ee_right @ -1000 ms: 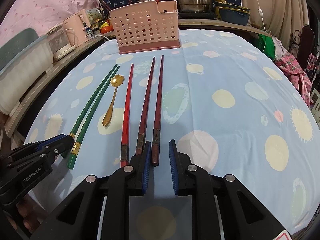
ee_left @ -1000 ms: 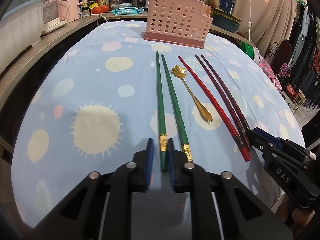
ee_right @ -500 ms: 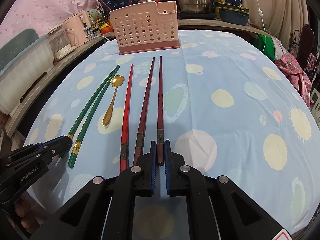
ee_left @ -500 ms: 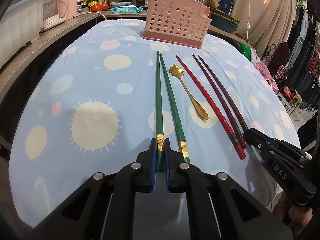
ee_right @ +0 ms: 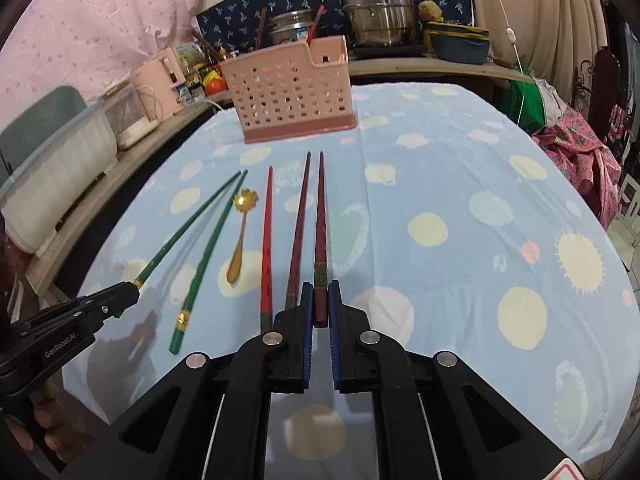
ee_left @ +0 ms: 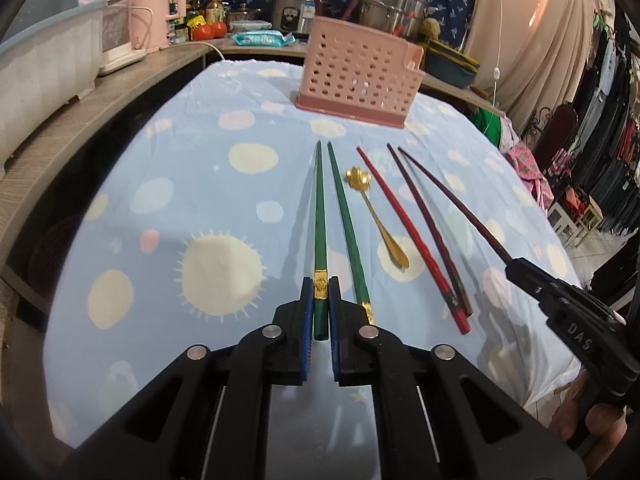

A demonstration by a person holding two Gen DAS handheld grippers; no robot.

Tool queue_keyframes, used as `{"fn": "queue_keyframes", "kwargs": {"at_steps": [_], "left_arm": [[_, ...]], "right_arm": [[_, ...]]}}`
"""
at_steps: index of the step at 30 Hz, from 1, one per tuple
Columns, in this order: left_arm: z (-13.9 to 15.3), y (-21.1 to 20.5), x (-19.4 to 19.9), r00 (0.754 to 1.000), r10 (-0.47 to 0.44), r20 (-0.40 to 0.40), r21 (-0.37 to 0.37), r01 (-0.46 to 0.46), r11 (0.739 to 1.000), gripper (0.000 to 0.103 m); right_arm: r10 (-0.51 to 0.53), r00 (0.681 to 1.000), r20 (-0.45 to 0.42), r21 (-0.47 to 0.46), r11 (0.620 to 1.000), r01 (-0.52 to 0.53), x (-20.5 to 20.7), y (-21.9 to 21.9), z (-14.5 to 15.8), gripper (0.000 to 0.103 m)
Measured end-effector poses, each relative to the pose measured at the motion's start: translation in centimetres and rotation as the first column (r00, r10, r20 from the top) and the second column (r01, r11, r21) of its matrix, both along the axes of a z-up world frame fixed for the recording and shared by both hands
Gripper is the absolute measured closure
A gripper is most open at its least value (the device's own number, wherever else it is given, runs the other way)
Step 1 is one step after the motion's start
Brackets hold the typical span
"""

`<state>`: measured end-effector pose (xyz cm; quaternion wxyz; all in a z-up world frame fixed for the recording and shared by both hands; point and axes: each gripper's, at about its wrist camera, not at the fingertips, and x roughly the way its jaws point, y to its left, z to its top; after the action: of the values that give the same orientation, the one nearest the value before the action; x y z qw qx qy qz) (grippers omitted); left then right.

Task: Organize utensils
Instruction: 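Lift both chopsticks and carry them above the pink basket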

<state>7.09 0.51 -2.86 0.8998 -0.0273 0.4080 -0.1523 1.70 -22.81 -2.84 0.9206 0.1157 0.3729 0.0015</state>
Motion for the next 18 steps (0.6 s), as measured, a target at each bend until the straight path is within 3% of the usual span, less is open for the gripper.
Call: {"fn": "queue_keyframes", "kwargs": {"at_steps": [18], "left_arm": [[8.3, 1.9, 3.2, 0.985, 0.074, 0.157, -0.085, -0.061, 0.995, 0.096]], "right_arm": [[-0.075, 0.976, 0.203, 0.079, 0.995, 0.060, 1.2, -4.7, 9.0, 0.096]]}}
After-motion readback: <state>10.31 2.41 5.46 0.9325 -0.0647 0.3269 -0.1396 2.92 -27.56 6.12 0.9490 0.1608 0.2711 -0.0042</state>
